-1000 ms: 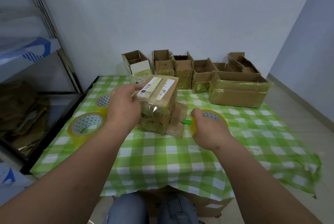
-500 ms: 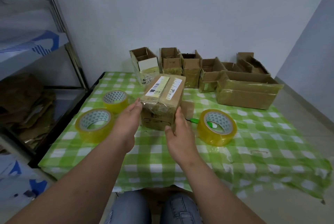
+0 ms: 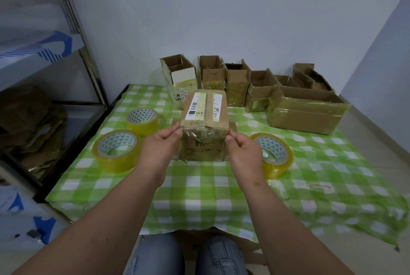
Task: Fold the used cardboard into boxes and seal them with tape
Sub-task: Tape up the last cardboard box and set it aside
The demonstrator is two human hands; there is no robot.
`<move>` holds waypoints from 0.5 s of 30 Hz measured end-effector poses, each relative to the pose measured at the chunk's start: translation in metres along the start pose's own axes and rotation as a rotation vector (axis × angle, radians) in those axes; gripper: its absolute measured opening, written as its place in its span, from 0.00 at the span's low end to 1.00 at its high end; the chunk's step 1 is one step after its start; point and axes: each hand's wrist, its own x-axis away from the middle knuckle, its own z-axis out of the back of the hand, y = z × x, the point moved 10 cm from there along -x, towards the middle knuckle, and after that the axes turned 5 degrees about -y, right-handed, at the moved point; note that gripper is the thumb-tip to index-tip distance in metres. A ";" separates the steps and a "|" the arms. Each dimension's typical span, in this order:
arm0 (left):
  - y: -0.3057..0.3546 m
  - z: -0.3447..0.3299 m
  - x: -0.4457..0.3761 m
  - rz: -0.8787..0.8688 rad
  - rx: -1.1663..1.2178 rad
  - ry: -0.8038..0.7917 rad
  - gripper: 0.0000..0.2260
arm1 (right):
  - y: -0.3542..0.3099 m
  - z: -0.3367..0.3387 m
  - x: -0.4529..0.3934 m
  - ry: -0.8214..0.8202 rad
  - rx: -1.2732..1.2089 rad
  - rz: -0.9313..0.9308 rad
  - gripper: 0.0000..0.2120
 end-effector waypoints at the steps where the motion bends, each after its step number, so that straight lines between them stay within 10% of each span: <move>1: 0.002 0.000 0.000 -0.015 -0.011 0.005 0.11 | 0.001 0.001 -0.001 0.015 -0.002 0.008 0.15; 11: 0.009 0.001 -0.002 -0.205 -0.238 0.050 0.15 | 0.012 0.002 -0.004 0.162 -0.037 0.030 0.01; 15: 0.020 0.000 -0.003 -0.246 -0.416 0.065 0.21 | 0.002 -0.002 -0.006 0.100 0.106 0.114 0.24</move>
